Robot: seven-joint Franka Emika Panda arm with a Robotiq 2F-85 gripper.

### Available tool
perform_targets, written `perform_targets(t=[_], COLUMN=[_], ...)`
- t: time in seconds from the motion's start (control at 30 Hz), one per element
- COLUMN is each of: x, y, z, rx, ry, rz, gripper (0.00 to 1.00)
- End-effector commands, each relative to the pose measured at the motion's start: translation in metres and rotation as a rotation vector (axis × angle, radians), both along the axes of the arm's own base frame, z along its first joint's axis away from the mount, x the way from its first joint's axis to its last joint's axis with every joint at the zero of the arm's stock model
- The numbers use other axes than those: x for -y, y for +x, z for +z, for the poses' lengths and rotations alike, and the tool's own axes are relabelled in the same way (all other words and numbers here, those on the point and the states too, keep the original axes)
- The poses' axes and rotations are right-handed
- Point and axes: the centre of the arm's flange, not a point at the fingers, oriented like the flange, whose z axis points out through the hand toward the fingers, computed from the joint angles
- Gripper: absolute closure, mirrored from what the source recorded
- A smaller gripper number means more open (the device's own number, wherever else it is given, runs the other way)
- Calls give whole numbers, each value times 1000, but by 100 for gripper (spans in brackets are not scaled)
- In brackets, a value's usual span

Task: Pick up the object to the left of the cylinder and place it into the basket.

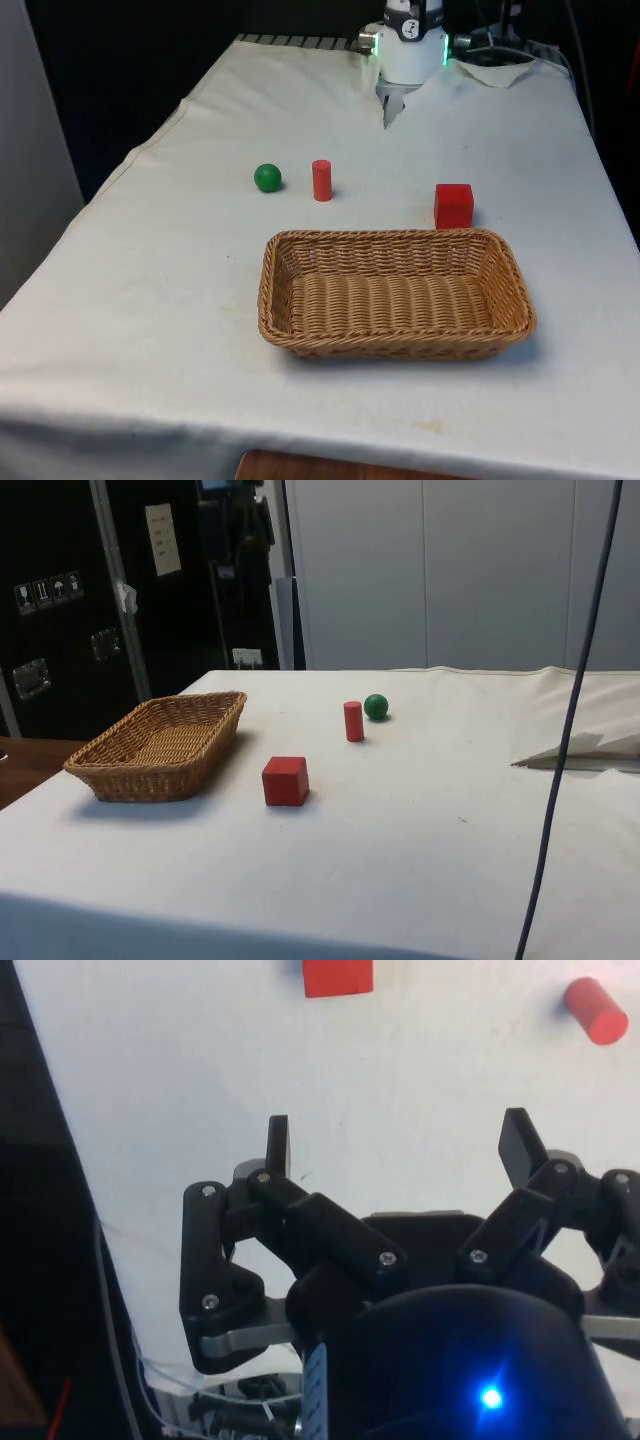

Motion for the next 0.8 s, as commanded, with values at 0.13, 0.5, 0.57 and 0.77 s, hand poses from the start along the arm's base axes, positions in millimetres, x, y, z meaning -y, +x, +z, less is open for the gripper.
perform_targets(t=[0.13, 0.5, 0.57, 0.77], x=[-5, -9, -10, -13], y=[-4, -14, -16, -19], z=[-16, -54, -64, -80], rx=[14, 31, 36, 48], ry=[-1, -9, -11, -16], rz=[3, 14, 15, 19], gripper=[0, 0, 0, 0])
